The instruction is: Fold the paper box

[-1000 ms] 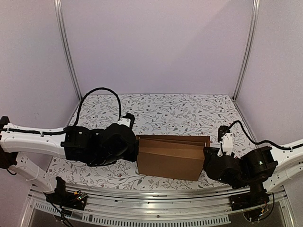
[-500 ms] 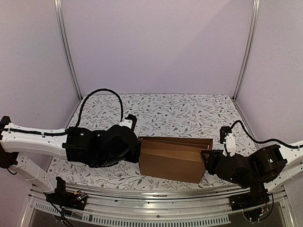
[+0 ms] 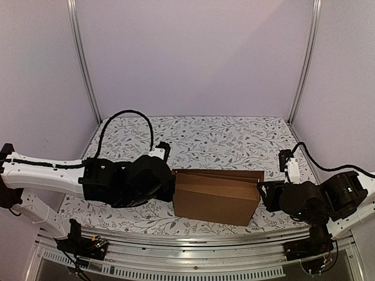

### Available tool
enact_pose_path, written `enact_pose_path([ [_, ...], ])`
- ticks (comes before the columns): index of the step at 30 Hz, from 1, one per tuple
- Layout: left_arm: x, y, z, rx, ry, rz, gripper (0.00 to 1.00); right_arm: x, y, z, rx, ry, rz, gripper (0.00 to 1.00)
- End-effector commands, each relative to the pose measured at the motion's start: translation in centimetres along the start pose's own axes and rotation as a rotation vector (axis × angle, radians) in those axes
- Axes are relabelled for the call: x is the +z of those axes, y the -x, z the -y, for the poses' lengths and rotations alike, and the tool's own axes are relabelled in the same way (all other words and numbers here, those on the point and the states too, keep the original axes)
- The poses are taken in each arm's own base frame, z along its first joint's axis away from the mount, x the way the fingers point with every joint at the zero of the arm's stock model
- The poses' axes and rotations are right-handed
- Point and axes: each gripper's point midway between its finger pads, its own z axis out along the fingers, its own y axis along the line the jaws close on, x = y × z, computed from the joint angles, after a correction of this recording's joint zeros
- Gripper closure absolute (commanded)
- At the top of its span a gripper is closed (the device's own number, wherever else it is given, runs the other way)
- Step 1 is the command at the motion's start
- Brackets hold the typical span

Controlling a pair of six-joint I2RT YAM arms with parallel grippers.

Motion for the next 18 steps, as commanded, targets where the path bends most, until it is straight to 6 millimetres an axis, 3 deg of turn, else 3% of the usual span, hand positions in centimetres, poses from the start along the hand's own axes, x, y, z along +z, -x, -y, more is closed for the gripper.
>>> enact_pose_path([
  [1,0.9,-6.0,-1.8,0.117,0.053,-0.194,1.00,0.0,-0.2,0.4,-0.052,-0.053,-0.013,0.76],
  [8,0.8,-6.0,-1.9,0.111,0.051,-0.193,1.00,0.5,-0.7,0.7,-0.100,-0.111,-0.014,0.76],
  [18,0.6,-6.0,-2.0,0.107,0.050,-0.192,1.00,0.4,-0.4,2.4,-0.121,-0.168,0.015,0.94],
])
